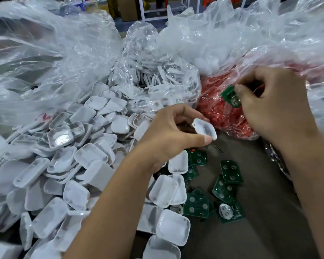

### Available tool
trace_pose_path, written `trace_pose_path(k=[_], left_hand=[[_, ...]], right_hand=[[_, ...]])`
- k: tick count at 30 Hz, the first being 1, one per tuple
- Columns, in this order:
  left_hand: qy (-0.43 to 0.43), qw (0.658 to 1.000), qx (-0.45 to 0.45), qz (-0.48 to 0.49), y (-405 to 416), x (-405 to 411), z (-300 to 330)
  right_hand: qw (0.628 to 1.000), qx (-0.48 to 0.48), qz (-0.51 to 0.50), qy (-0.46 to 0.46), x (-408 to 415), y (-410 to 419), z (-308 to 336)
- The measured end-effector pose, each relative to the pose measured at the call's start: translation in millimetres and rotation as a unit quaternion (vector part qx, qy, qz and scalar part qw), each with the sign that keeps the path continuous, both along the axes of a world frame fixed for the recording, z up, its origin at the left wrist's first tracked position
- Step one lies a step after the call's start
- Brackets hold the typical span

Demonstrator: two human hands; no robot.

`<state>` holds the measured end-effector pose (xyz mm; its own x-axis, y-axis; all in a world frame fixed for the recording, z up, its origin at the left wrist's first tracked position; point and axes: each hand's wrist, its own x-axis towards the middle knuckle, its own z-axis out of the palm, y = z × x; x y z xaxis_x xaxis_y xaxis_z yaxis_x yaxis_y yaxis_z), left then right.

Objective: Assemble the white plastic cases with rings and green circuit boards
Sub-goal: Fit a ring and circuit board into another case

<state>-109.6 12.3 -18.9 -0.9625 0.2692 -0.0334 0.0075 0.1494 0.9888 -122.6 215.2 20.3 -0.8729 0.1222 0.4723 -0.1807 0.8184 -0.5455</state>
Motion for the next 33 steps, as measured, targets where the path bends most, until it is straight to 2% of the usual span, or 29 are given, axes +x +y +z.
trace_pose_path(k=[5,9,14,16,18,21,23,26,29,33], left_hand=[[0.023,0.991,-0.129,0.009,10,2,1],[0.075,0.974,-0.21,0.028,12,6,3],[0.106,0.951,-0.288,0.039,5,6,11],[0.103,0.958,-0.265,0.044,1,5,13],[0.089,0.973,-0.201,0.069,-2,4,15],[0.014,0.995,-0.048,0.091,-5,2,15],[-0.032,0.995,0.034,0.085,-5,3,17],[-0.055,0.992,0.083,0.077,-2,5,19],[-0.071,0.985,0.124,0.092,0,6,20],[-0.092,0.974,0.178,0.107,3,7,22]], right_hand=[[0.999,-0.031,0.007,-0.019,-1,-1,-3],[0.998,-0.055,0.031,-0.02,-3,-5,-7],[0.982,-0.154,0.078,-0.074,-4,-8,-14],[0.967,-0.203,0.117,-0.1,-3,-11,-14],[0.955,-0.217,0.163,-0.121,-1,-14,-16],[0.949,-0.177,0.222,-0.135,0,-14,-17],[0.952,-0.149,0.232,-0.132,1,-15,-18],[0.958,-0.139,0.224,-0.109,1,-16,-17],[0.954,-0.181,0.22,-0.09,2,-19,-18],[0.921,-0.294,0.218,-0.13,3,-23,-21]])
